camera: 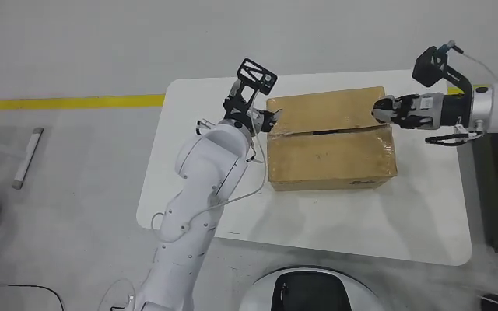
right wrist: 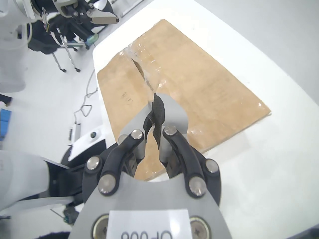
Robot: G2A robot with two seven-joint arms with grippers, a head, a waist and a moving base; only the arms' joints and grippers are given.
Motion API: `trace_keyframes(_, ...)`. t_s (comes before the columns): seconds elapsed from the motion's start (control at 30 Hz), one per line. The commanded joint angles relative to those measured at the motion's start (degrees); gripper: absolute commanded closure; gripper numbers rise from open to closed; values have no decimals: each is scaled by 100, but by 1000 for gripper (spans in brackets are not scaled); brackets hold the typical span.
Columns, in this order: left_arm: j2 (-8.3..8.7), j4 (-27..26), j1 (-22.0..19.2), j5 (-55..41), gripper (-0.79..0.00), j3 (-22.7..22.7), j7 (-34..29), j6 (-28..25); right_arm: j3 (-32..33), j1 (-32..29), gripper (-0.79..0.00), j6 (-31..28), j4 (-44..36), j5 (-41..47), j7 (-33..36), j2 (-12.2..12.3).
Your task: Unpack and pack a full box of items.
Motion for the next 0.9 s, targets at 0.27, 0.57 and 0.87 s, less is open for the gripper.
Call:
trace_keyframes(0.27,-21,112,13,8,-46,87,-13,-101,405,-781,0,-1388,-698,-1759,-1416,217)
trace_keyframes(0.57,-62,257,-29,-37,0,233,29,-154,685,-1444,0,-943,-846,-1257,-1505,323)
trace_keyframes(0.87,-97,342,-76,-89,0,317,67,-209,487,-1047,0,760,-572,1001,-17,421)
